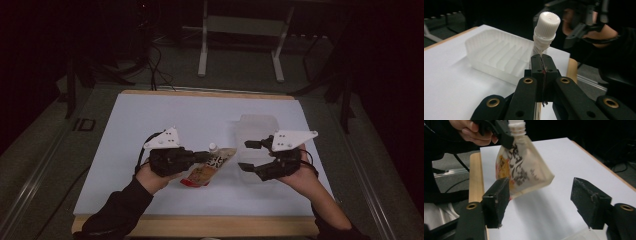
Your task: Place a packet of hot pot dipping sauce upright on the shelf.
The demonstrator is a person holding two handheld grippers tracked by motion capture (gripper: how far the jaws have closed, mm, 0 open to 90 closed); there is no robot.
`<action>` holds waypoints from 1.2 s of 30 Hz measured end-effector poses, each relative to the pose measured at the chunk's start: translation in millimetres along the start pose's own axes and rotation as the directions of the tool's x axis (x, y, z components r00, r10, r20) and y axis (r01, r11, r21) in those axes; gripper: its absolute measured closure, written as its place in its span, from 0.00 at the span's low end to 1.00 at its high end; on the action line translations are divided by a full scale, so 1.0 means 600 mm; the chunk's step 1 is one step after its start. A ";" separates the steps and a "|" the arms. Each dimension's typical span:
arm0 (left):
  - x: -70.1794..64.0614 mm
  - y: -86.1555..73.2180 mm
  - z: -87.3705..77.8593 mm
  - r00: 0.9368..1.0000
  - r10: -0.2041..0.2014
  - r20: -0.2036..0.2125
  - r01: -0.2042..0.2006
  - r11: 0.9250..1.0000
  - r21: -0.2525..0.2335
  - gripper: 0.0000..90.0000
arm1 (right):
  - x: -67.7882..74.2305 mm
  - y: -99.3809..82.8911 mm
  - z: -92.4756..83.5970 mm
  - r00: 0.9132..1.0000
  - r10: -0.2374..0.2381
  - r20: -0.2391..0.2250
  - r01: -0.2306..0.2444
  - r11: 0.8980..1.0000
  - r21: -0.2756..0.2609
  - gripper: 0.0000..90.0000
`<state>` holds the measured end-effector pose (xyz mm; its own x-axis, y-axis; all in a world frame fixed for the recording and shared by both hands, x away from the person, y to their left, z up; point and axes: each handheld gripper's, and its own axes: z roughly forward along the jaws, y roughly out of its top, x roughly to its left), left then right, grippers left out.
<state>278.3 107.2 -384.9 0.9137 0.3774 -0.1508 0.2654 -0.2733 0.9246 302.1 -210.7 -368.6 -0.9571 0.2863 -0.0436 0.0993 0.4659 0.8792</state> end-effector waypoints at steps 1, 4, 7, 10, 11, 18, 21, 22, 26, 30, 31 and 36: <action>0.000 -0.001 0.002 1.000 0.000 0.017 0.000 1.000 0.005 1.00 | -0.002 0.001 0.004 1.000 0.001 -0.006 -0.001 1.000 0.002 0.36; -0.002 -0.002 0.006 1.000 0.005 0.031 -0.005 1.000 0.016 1.00 | -0.009 0.004 0.017 0.999 -0.002 -0.036 0.003 1.000 0.022 0.37; -0.002 -0.003 0.008 0.999 0.005 0.041 -0.006 1.000 0.023 1.00 | -0.012 0.005 0.025 0.998 -0.005 -0.063 0.008 0.999 0.051 0.39; -0.005 -0.004 0.012 0.999 0.002 0.048 -0.002 1.000 0.011 1.00 | -0.016 0.004 0.040 0.995 -0.012 -0.103 0.020 0.997 0.078 0.50; -0.005 -0.004 0.013 0.999 0.009 0.049 -0.010 1.000 0.014 1.00 | -0.017 0.003 0.042 0.993 -0.011 -0.115 0.021 0.996 0.084 0.51; -0.004 -0.005 0.018 0.999 0.007 0.047 -0.008 1.000 0.013 1.00 | -0.016 0.003 0.049 0.985 -0.013 -0.172 0.033 0.993 0.112 0.72; -0.003 -0.006 0.018 0.999 0.005 0.047 -0.006 1.000 0.015 1.00 | -0.016 0.003 0.050 0.981 -0.014 -0.196 0.038 0.992 0.120 0.80; -0.002 -0.007 0.019 0.999 0.001 0.050 -0.001 1.000 0.015 1.00 | -0.017 0.003 0.050 0.977 -0.018 -0.212 0.046 0.991 0.129 0.88; 0.000 -0.009 0.021 0.999 0.001 0.049 -0.001 1.000 0.019 1.00 | -0.016 0.005 0.051 0.974 -0.043 -0.222 0.077 0.986 0.147 0.98; 0.003 -0.011 0.019 0.998 -0.003 0.060 0.003 1.000 0.000 1.00 | -0.014 0.011 0.049 0.978 -0.039 -0.203 0.073 0.984 0.163 0.99; 0.003 -0.011 0.019 0.998 -0.001 0.061 0.001 1.000 -0.003 1.00 | -0.013 0.013 0.048 0.980 -0.046 -0.192 0.078 0.984 0.160 1.00; 0.003 -0.009 0.017 0.999 0.008 0.050 -0.007 1.000 -0.008 1.00 | -0.008 0.025 0.045 0.983 -0.075 -0.167 0.105 0.979 0.177 1.00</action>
<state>281.4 100.5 -393.9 0.9300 0.3304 -0.1610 0.2564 -0.2692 0.9283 315.7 -182.3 -368.1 -0.9939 0.1063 -0.0295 0.0449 0.6342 0.7719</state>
